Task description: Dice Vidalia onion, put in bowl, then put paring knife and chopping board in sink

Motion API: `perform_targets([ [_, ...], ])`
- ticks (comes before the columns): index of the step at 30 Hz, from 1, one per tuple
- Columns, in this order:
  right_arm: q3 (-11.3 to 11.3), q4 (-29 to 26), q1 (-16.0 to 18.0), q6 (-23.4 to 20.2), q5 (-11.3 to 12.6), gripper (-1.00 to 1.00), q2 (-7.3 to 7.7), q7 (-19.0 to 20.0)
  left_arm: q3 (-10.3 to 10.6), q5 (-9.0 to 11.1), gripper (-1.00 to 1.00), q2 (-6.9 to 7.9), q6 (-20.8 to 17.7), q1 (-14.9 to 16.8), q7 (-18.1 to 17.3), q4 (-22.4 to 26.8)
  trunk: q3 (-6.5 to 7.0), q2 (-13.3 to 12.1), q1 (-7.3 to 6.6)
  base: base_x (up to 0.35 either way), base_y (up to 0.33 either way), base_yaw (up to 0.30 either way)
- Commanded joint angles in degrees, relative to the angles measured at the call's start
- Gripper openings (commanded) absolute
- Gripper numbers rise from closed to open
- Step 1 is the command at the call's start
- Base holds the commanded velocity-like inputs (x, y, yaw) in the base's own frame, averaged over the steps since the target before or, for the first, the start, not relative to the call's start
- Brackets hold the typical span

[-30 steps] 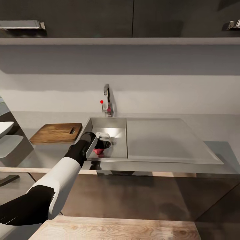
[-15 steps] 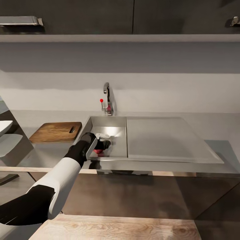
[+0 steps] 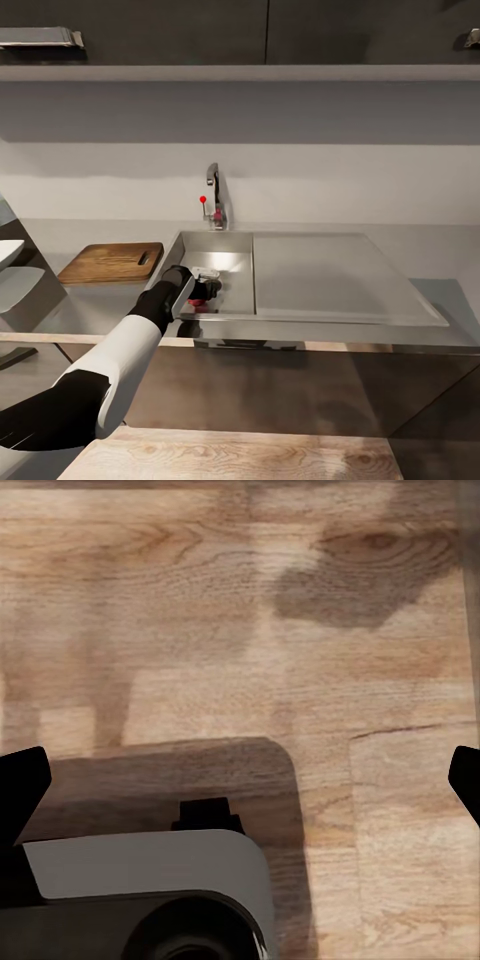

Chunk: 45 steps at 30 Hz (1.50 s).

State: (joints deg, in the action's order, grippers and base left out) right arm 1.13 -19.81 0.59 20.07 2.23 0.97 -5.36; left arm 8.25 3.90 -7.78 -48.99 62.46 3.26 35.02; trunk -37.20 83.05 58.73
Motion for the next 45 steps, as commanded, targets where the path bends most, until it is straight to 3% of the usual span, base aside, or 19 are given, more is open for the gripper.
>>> perform_targets([
  [1,0.01,0.03,0.03,0.21,0.23,1.0,0.0,0.01,0.19,0.41,1.0,0.03,-0.23,0.03,0.34,0.06,-0.05,0.03,0.0,0.0,0.0,0.0],
  [14,0.01,0.03,0.03,0.23,0.23,1.0,0.0,0.0,0.19,0.41,1.0,0.05,-0.23,0.03,0.26,0.04,-0.06,0.03,0.0,0.0,0.0,0.0],
  [15,0.01,0.03,0.03,0.21,0.23,1.0,0.0,0.02,0.19,0.41,-1.0,0.05,-0.23,0.03,0.26,0.04,-0.06,0.03,0.0,0.0,0.0,0.0],
  [30,0.01,0.03,0.03,0.23,0.18,1.0,0.0,0.0,0.19,0.41,-1.0,0.05,-0.23,0.03,0.2,-0.09,-0.06,0.03,0.0,0.0,0.0,0.0],
  [36,0.01,0.03,0.03,0.23,0.16,1.0,0.0,0.0,0.15,0.41,-1.0,-0.03,-0.35,0.03,0.29,2.38,-0.06,0.03,0.0,0.0,0.0,0.0],
  [38,0.01,0.03,0.03,0.23,0.15,1.0,0.0,0.0,0.12,0.41,-1.0,0.02,-0.63,0.03,0.38,5.19,-0.06,0.03,0.0,0.0,0.0,0.0],
  [39,0.01,0.03,0.03,0.23,0.14,1.0,0.0,0.0,0.21,0.41,-1.0,-0.01,-3.31,0.03,0.57,17.83,-0.06,0.03,0.0,0.0,0.0,0.0],
  [41,0.01,0.03,0.03,0.23,0.14,1.0,0.0,0.0,0.26,0.41,-1.0,-0.03,-6.56,0.03,0.54,21.62,-0.06,0.03,0.0,0.0,0.0,0.0],
  [45,0.01,0.03,0.03,0.23,0.14,1.0,0.0,0.0,0.28,0.41,-1.0,-0.04,-8.36,0.03,0.6,25.76,-0.06,0.03,0.0,0.0,0.0,0.0],
])
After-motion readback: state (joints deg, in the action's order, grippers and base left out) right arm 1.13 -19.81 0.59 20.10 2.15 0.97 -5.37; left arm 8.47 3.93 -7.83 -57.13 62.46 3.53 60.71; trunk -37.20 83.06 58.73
